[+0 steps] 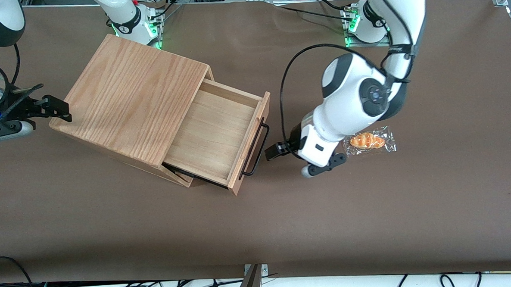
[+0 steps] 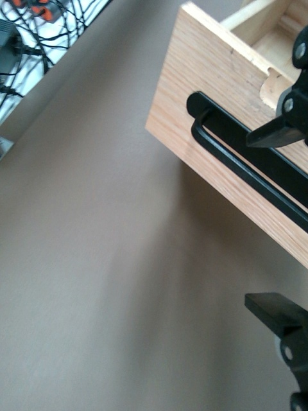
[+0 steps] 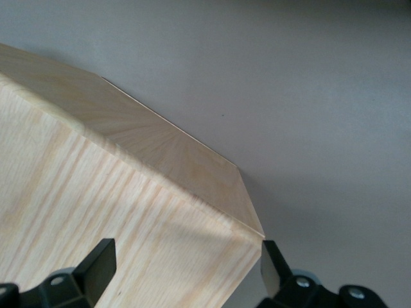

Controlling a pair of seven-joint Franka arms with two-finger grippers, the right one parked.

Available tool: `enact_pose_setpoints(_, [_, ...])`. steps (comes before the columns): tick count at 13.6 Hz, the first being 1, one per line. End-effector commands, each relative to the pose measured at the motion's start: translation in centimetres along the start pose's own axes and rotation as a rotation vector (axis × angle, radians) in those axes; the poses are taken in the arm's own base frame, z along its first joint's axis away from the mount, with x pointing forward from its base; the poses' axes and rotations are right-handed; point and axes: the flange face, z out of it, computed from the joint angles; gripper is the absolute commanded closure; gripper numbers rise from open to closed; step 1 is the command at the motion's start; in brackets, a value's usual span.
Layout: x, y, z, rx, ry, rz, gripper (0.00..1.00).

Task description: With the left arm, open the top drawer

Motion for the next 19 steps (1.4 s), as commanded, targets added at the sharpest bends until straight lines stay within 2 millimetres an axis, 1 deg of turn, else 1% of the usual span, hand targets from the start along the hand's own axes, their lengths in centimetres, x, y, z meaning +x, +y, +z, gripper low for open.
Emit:
enact_pose_setpoints(1, [2.6,-4.3,-6.0,0.09,-0.001,0.0,0.0])
enact_pose_setpoints(2, [3.3,-5.9,-7.5,0.143,0.015,0.047,0.0])
enact_pose_setpoints(3, [4.6,-7.9,-8.6,0.177,0.003,0.074,0.0])
enact_pose_setpoints(5, [7.9,-13.0,-11.0,0.231,-0.032,0.148,0.0])
enact_pose_setpoints(8, [11.7,-19.8,-14.7,0.258,-0.059,0.233,0.0])
enact_pose_setpoints(11, [13.8,-24.6,-17.6,0.335,-0.05,0.327,0.0])
enact_pose_setpoints(12, [14.6,-27.0,-18.5,0.338,-0.057,0.356,0.0])
enact_pose_setpoints(13, [14.3,-28.1,-19.5,0.337,-0.065,0.421,0.0])
enact_pose_setpoints(14, [13.9,-29.6,-20.5,0.353,-0.065,0.446,0.0])
enact_pose_setpoints(15, [12.8,-30.5,-22.3,0.367,-0.049,0.456,0.0])
enact_pose_setpoints(16, [11.5,-30.7,-23.7,0.384,-0.017,0.462,0.0])
enact_pose_setpoints(18, [8.4,-31.0,-26.6,0.442,0.026,0.483,0.0])
enact_pose_setpoints(19, [7.2,-31.1,-27.4,0.441,0.034,0.482,0.0])
